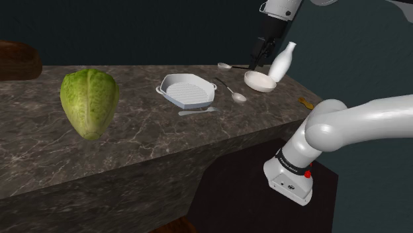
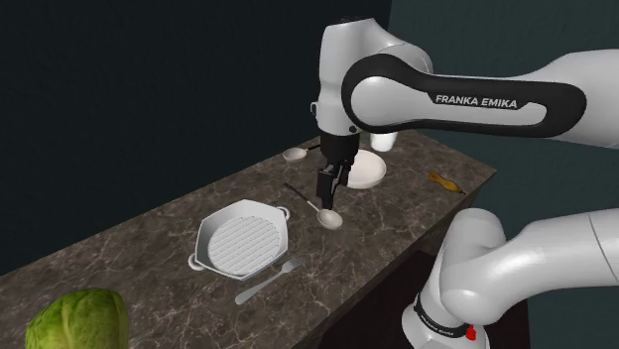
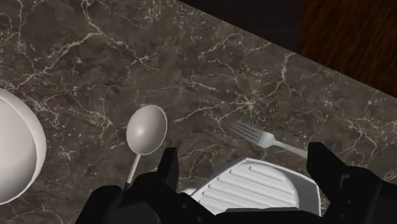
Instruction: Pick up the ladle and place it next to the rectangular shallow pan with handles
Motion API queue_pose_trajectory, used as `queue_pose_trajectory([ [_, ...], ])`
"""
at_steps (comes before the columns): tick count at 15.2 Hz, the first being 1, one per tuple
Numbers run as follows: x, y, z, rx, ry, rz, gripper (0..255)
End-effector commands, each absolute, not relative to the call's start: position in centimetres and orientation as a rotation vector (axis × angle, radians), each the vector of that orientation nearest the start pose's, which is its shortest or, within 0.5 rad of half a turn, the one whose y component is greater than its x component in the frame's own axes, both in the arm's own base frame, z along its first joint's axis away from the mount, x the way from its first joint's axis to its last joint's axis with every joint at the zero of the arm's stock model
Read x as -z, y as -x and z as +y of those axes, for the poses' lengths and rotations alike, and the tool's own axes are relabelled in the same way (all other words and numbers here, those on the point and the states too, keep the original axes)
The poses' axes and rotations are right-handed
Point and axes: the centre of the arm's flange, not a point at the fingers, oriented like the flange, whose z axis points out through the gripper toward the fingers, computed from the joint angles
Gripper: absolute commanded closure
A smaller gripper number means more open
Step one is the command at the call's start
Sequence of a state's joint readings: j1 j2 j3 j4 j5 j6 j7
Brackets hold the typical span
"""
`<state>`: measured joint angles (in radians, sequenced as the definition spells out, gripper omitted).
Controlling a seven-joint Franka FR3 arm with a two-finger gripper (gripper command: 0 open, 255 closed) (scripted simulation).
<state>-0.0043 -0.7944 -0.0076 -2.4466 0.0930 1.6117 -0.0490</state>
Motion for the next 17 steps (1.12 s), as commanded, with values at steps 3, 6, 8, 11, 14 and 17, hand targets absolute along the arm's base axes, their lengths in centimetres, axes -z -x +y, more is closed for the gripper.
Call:
queue_pose_trajectory([
  [3, -54.3, -30.6, -1.7, -0.058, 3.05, -0.132, 0],
  [6, -52.8, -30.9, -5.0, -0.059, 3.059, -0.253, 0],
  [8, -51.7, -31.3, -7.2, -0.06, 3.063, -0.335, 0],
  [11, -50.2, -32.1, -10.5, -0.061, 3.064, -0.457, 0],
  [14, -48.8, -33.1, -13.7, -0.062, 3.061, -0.581, 0],
  [17, -47.4, -34.4, -16.9, -0.063, 3.052, -0.705, 0],
])
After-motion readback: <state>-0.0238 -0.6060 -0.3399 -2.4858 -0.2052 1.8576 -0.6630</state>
